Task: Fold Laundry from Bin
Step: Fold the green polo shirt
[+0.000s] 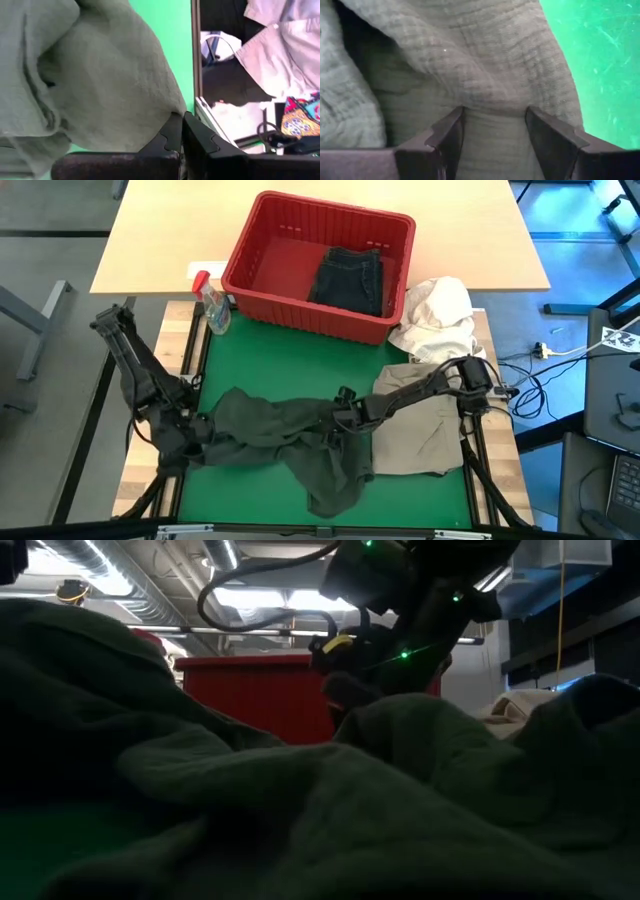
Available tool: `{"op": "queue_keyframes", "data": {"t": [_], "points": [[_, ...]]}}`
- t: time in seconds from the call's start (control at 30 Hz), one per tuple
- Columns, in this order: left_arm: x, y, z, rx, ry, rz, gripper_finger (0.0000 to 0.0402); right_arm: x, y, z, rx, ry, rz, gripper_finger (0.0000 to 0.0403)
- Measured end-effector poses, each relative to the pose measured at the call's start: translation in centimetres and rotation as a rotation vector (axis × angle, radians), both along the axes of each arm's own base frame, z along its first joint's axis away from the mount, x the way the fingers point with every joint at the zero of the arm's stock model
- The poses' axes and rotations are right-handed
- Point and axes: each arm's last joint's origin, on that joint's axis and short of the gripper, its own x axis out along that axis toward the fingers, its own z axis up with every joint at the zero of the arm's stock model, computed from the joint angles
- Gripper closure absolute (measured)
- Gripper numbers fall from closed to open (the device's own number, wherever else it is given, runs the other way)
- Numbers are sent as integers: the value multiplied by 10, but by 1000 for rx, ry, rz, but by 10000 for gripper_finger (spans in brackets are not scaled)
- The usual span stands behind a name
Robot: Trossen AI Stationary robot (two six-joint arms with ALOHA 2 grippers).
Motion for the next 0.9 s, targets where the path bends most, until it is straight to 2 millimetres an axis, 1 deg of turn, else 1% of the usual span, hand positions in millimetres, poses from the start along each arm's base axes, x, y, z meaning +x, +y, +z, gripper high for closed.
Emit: {"op": "queue_keyframes", "data": {"t": [0.1,0.2,0.27,0.43,0.53,0.6,0.67,0.7,0.8,0.9], "points": [[0,2,-2,20,-19,19,401,0,-3,0,5,1,1,187],[1,2,-15,81,-13,42,398,0,-2,0,4,0,4,187],[2,2,-27,131,1,43,388,0,-2,-1,7,-1,5,187],[1,5,-61,271,52,43,329,2,-2,0,20,-23,13,187],[3,11,-80,379,44,147,290,5,-1,0,29,-46,20,187],[5,14,-85,407,60,172,268,5,-1,0,38,-56,25,187],[8,15,-84,375,92,155,250,6,0,0,45,-57,30,187],[9,14,-80,348,108,132,244,6,0,0,48,-57,32,187],[16,8,-56,230,80,91,232,6,0,0,46,-56,44,187],[22,-6,-34,72,-13,50,230,6,0,1,44,-61,51,187]]}}
